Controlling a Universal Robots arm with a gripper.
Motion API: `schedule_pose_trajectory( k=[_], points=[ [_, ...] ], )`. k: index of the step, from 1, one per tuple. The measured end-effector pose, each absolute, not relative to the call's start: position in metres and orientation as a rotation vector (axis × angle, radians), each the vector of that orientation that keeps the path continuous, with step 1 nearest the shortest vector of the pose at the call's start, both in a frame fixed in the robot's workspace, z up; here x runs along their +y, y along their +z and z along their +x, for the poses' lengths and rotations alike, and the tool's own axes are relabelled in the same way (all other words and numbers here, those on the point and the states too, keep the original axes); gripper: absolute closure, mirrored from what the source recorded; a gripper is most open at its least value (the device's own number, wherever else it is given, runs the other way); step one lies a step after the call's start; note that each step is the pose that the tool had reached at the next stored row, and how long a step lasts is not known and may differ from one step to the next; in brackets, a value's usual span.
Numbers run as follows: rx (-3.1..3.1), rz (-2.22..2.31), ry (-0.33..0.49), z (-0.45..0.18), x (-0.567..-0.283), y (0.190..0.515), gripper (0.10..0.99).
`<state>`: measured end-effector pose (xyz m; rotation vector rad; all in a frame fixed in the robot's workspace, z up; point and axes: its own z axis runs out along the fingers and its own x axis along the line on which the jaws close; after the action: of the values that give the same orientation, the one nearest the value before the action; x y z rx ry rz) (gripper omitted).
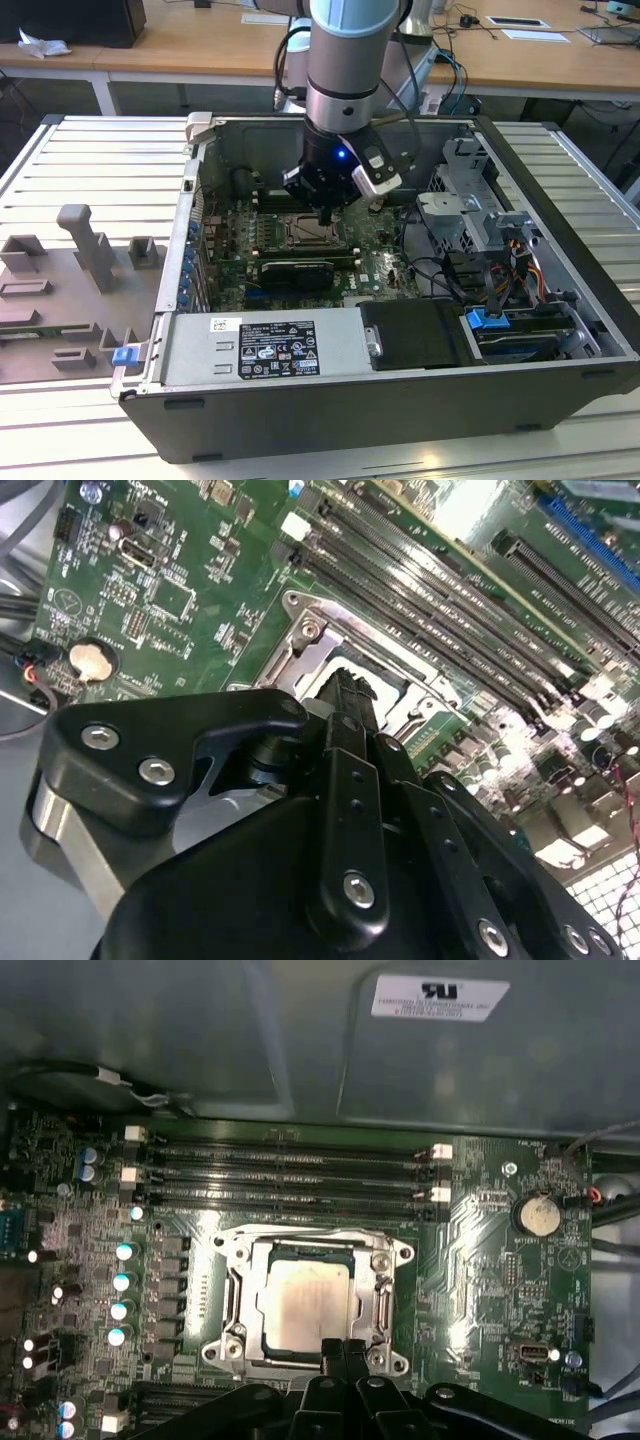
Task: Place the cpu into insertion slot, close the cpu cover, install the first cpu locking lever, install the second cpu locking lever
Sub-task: 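Install the second cpu locking lever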
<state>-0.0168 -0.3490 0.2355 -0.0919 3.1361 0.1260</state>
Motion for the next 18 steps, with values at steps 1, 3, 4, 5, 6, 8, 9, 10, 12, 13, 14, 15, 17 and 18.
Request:
schedule_pose_trajectory(
  k=[1,3,4,5,6,8,9,10,12,13,14,15,17,18],
  points=[
    [3.136,-0.092,0.126,-0.017,-0.35,0.235,0.98],
    [3.136,-0.092,0.126,-0.017,-0.352,0.235,0.98],
    [3.136,-0.092,0.126,-0.017,-0.353,0.235,0.98],
    [3.136,-0.092,0.126,-0.017,-0.353,0.235,0.98],
    [3.136,-0.092,0.126,-0.017,-0.353,0.235,0.98],
    [3.136,-0.092,0.126,-0.017,-0.354,0.235,0.98],
    [3.136,-0.092,0.126,-0.017,-0.354,0.235,0.98],
    [3.136,-0.092,0.126,-0.017,-0.354,0.235,0.98],
    [3.136,-0.092,0.126,-0.017,-0.355,0.235,0.98],
    [3.136,-0.092,0.126,-0.017,-0.356,0.235,0.98],
    [3.136,-0.092,0.126,-0.017,-0.359,0.235,0.98],
    [3.136,-0.092,0.13,-0.017,-0.361,0.235,0.98],
    [3.134,-0.092,0.16,-0.017,-0.367,0.234,0.98],
    [3.132,-0.092,0.179,-0.019,-0.37,0.233,0.98]
  ],
)
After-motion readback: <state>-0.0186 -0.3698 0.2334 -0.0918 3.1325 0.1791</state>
